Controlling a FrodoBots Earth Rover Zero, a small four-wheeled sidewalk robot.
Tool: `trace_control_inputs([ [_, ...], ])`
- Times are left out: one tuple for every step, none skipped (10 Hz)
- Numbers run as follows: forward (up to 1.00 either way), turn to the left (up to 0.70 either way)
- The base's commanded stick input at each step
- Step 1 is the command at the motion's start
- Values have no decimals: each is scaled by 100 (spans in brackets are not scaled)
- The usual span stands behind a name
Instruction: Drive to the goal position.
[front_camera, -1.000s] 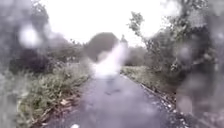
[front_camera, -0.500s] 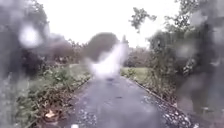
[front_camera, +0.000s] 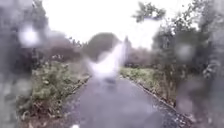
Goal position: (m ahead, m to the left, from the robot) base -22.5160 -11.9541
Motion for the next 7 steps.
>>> trace_control_inputs([
  [85,0],
  [85,0],
  [85,0],
  [85,0],
  [85,0],
  [76,0],
  [41,0],
])
